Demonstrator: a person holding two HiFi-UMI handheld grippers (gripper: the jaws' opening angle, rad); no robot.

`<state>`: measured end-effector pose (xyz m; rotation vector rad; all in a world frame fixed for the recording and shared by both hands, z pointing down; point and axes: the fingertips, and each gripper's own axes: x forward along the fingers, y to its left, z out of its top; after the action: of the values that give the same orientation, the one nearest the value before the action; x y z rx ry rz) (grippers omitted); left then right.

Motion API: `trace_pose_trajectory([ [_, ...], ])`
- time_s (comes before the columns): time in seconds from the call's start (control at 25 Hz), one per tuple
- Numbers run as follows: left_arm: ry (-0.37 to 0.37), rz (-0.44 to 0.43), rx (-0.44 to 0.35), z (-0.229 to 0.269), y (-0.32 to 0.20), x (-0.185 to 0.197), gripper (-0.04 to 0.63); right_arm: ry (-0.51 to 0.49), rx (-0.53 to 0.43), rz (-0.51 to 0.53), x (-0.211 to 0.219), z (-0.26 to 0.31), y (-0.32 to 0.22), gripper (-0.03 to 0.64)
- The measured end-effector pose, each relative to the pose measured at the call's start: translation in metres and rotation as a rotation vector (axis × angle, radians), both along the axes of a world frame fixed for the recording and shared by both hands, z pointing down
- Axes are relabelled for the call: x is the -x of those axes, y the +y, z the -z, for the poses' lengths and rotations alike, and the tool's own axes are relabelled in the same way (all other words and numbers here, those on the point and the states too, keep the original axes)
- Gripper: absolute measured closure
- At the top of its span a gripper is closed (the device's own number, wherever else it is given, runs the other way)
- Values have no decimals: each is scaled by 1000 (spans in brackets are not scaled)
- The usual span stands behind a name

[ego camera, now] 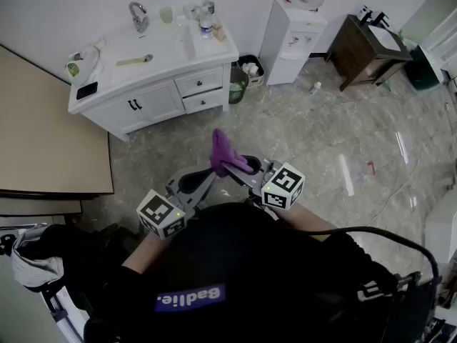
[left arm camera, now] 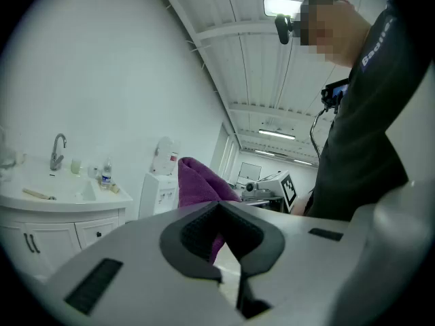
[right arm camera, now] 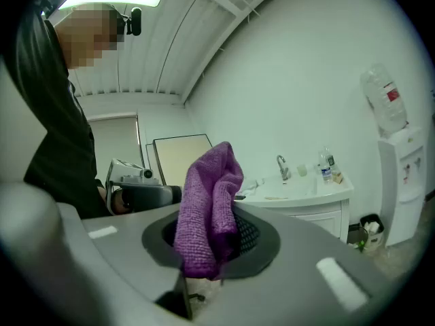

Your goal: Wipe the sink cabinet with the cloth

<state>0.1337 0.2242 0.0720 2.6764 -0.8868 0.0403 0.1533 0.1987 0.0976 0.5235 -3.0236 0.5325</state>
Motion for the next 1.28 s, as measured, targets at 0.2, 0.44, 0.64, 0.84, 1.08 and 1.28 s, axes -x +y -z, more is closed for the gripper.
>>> trace_pose_trajectory([
  [0.2,-5,0,5,-1,1,0,600,1,5,-1,1,-1,1,548],
  [0.44,-9,-4,0,1,1,-3,600,-1,8,-3,-3,-1,1,548],
  [0.64,-21,3,-8,3,1,-13,600,-29,14,6,-15,2,1,548],
  [0.84,-40,12,-12,6,-3,-25,600,-32,8,28,-25,5,-4,548],
  [1.08,-65,48,-11,4,-11,-41,600,-42,10,69,-41,4,-12,548],
  [1.28,-83,79,4,-5,-18,-52,600,-40,32,95,-51,-6,-25,548],
])
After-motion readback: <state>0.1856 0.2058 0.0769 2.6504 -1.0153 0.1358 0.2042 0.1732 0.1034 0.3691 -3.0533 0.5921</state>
